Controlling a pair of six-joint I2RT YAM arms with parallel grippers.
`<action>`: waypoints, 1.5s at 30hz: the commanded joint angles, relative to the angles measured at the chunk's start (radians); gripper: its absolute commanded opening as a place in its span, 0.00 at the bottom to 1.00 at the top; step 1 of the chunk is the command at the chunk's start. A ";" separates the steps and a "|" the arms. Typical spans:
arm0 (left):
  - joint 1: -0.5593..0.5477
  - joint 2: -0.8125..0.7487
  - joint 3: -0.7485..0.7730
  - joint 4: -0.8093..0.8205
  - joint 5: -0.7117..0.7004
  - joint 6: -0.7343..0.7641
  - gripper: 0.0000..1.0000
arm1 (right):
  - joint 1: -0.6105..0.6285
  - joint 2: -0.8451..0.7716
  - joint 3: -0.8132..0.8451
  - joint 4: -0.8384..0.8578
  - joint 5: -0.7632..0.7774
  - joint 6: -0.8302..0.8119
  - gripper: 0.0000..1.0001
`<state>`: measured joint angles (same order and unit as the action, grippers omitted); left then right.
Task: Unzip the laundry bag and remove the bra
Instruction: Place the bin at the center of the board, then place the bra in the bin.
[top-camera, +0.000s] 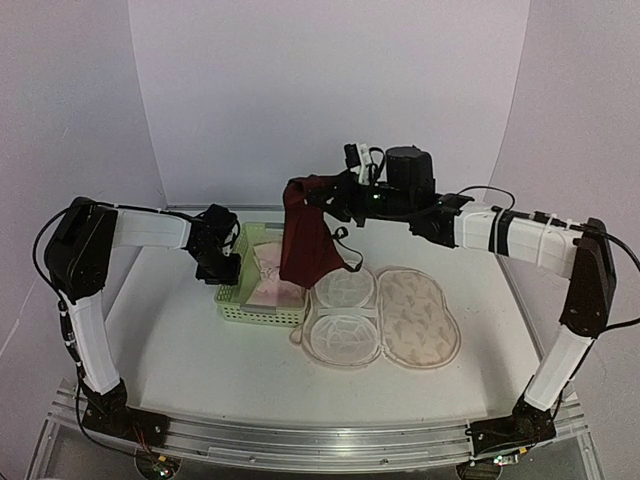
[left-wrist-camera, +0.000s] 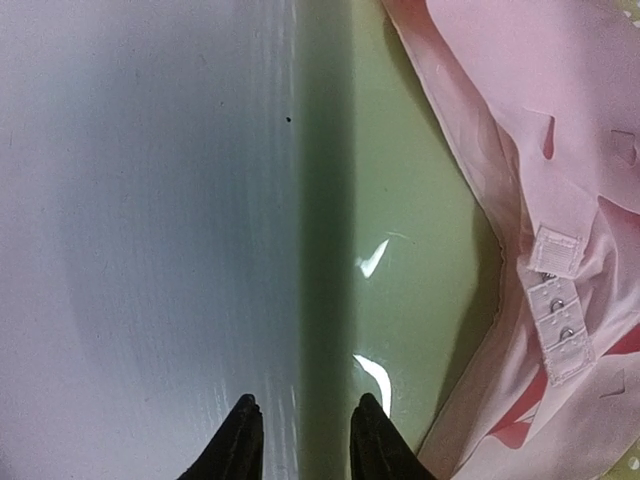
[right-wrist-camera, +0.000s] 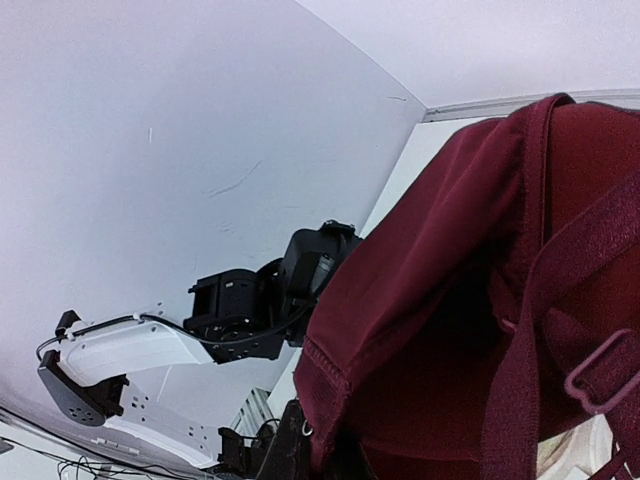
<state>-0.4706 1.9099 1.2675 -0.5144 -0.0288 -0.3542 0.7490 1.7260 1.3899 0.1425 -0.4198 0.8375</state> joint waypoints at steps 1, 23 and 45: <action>-0.007 -0.084 0.009 0.007 -0.010 -0.015 0.35 | 0.023 0.074 0.119 0.042 0.036 0.029 0.00; -0.002 -0.604 0.068 -0.045 -0.314 -0.051 0.78 | 0.091 0.420 0.518 -0.014 0.082 0.167 0.00; -0.003 -0.789 -0.075 -0.044 -0.221 -0.058 0.85 | 0.124 0.677 0.532 -0.049 0.219 0.225 0.00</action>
<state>-0.4725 1.1488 1.1931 -0.5785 -0.2638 -0.3985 0.8730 2.3688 1.9194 0.0608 -0.2173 1.0489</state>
